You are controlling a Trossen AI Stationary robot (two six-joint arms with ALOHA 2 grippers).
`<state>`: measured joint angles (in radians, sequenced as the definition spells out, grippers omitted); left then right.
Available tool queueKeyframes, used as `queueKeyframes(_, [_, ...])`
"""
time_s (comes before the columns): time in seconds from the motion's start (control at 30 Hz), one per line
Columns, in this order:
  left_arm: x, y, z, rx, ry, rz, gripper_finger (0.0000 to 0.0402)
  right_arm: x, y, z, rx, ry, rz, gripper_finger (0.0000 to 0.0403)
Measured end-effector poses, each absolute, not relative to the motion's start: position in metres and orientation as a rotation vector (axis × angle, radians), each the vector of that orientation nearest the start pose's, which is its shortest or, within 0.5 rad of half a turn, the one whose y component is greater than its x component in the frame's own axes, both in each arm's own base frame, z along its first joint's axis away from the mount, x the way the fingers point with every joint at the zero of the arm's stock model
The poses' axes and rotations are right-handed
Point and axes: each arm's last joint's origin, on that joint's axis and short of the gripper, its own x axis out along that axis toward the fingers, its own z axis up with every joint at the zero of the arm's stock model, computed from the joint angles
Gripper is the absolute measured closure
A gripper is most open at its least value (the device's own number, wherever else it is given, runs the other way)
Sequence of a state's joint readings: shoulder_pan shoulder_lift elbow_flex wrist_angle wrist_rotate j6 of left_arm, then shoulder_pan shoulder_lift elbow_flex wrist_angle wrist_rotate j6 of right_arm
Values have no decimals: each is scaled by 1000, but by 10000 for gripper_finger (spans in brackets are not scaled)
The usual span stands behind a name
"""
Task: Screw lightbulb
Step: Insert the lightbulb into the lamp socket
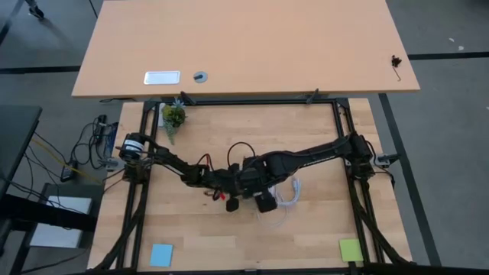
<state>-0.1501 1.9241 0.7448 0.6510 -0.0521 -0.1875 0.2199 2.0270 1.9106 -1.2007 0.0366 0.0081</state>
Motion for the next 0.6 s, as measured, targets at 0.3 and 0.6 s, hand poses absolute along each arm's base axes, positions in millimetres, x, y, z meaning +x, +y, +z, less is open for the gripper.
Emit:
queueKeyframes(0.3, [340, -50, 99, -129, 532, -42, 402, 402, 86, 279, 275, 1300, -184, 105])
queueKeyframes(0.6, [340, -50, 99, -129, 532, -43, 402, 400, 88, 301, -75, 1282, 84, 74])
